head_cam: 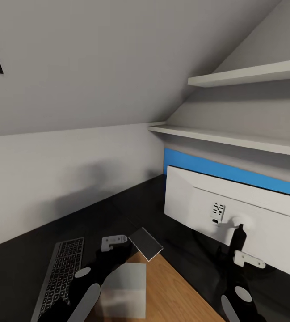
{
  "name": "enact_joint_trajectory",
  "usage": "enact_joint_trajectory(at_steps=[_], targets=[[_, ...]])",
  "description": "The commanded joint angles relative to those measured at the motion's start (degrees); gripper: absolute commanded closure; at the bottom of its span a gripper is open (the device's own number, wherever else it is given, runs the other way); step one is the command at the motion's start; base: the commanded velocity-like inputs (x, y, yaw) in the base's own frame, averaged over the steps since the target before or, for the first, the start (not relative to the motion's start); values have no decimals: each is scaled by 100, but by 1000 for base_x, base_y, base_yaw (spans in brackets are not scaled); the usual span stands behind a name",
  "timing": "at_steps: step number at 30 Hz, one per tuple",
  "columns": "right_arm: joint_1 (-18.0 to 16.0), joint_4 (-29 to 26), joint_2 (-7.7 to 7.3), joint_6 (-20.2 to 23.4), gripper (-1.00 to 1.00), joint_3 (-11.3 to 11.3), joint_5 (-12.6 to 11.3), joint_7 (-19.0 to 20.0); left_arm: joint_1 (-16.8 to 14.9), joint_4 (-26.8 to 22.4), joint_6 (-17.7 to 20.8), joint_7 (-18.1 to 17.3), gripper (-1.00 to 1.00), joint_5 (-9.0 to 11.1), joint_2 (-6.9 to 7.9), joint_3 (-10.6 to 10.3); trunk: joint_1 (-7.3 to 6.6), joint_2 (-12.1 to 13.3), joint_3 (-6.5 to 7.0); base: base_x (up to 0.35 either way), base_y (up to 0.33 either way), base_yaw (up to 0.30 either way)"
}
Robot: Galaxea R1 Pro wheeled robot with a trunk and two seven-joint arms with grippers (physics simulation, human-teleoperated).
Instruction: In the bedroom, organize the workspace by keeping the computer under the desk, ensuring the monitor is on the desk, placing the keyboard on the desk next to the monitor, placing the mouse on the desk next to the keyboard, moving the folder from the swivel chair onto the desk next to the mouse, stacking the notebook on top of the folder with the pen on top of the notebook, and positioning the swivel chair next to the desk.
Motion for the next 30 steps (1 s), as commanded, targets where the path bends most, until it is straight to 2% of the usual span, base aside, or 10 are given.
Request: enact_joint_trajectory(at_steps=[1, 6, 7, 8, 30], targets=[[-5, 9, -8, -13, -100, 19, -26, -43, -8, -8, 5, 59, -100, 56, 7, -14, 2, -7, -9, 118, 0, 0], [-5, 159, -19, -174, -100, 13, -21, -43, -8, -8, 5, 59, -100, 65, 9, -14, 2, -7, -9, 53, 0, 0], [-5, 187, -20, -480, -100, 11, -17, -43, -8, -8, 5, 59, -100, 67, 10, -14, 2, -7, -9, 17, 0, 0], [-5, 209, -21, -523, -100, -8, -9, -43, -8, -8, 5, 59, -100, 68, 10, -14, 2, -7, -9, 24, 0, 0], [-5, 259, -24, -579, -100, -41, -3, -25, -8, -8, 13, 59, -100, 90, 13, -8, 2, -7, -9, 13, 0, 0]])
